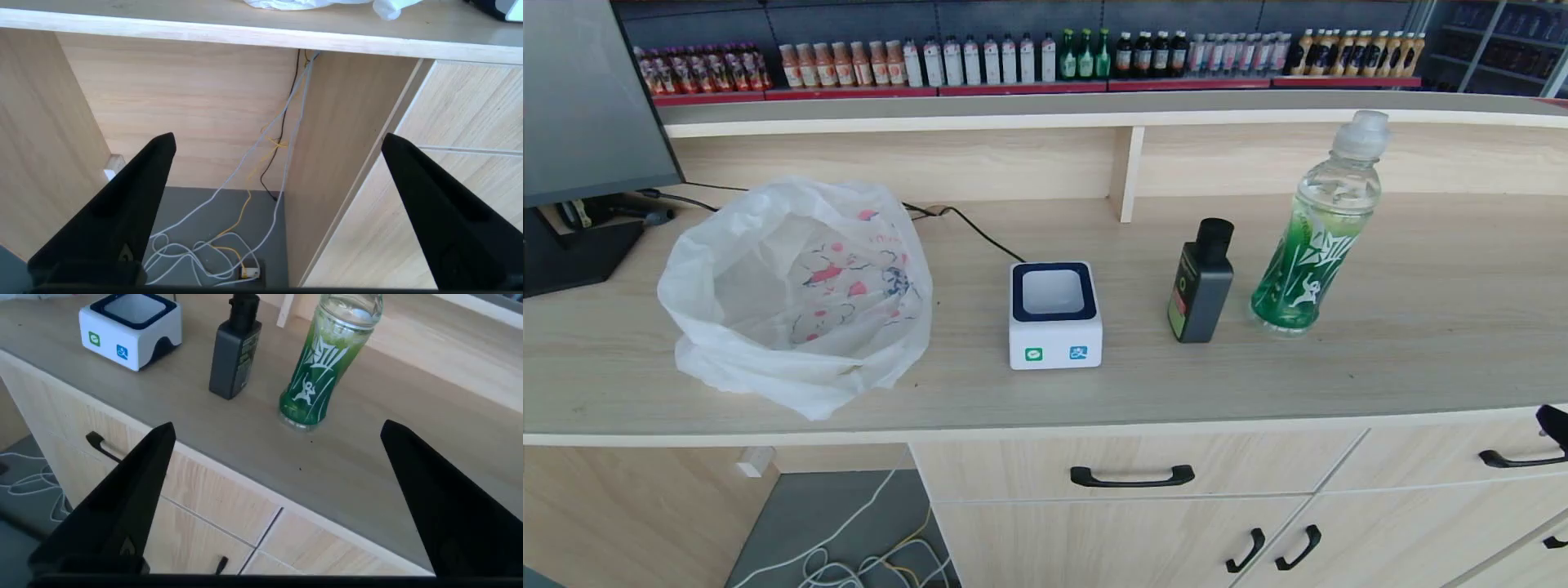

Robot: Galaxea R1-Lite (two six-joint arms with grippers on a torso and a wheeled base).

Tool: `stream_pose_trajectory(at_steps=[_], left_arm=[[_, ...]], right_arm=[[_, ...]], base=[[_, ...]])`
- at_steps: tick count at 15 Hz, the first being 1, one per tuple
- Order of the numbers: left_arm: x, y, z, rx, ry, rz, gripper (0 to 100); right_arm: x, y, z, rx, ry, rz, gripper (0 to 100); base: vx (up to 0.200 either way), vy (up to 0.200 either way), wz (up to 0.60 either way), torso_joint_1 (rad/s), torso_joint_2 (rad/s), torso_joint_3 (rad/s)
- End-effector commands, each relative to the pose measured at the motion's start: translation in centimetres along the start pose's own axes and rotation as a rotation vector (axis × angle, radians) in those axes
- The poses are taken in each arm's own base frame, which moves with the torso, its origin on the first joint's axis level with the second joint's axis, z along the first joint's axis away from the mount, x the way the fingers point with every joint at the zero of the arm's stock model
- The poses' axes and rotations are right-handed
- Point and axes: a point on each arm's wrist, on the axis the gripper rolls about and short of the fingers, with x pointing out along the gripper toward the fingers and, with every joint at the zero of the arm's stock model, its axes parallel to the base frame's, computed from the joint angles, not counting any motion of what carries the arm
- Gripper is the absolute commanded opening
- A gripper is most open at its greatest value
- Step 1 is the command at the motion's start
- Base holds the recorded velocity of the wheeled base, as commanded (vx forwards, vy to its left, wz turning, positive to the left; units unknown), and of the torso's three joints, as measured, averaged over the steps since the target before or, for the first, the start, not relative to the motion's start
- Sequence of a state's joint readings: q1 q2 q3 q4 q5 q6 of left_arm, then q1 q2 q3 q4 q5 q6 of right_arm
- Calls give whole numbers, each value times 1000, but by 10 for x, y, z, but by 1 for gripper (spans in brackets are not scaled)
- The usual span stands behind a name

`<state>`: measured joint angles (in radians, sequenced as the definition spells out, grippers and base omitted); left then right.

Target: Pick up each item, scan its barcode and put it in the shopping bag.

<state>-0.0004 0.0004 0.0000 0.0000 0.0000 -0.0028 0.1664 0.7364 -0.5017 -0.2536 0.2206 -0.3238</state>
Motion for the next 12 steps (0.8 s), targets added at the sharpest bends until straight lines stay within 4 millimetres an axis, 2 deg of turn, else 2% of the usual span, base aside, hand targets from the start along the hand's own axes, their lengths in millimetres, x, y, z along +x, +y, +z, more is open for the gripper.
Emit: stream_pose_trajectory(at_steps=[1,3,5,6,10,12], left_arm=[[0,0,0,0,0,-1,100],[0,0,0,0,0,0,100],[0,0,0,0,0,-1,100],[0,0,0,0,0,0,100],[0,0,0,0,0,-1,100],[0,0,0,0,0,0,100]], right_arm=[[29,0,0,-32,50,89,100],[44,5,-4,-32,101,115,100],[57,9,-2,-53,139,40,100],[60,14,-2,-52,142,55,100],[106,44,-12,49,135,67,100],[140,57,-18,129,108,-15,100]], base=[[0,0,0,0,0,0],[0,0,0,0,0,0],[0,0,0,0,0,0],[0,0,0,0,0,0],[0,0,0,0,0,0],[0,0,0,0,0,0]])
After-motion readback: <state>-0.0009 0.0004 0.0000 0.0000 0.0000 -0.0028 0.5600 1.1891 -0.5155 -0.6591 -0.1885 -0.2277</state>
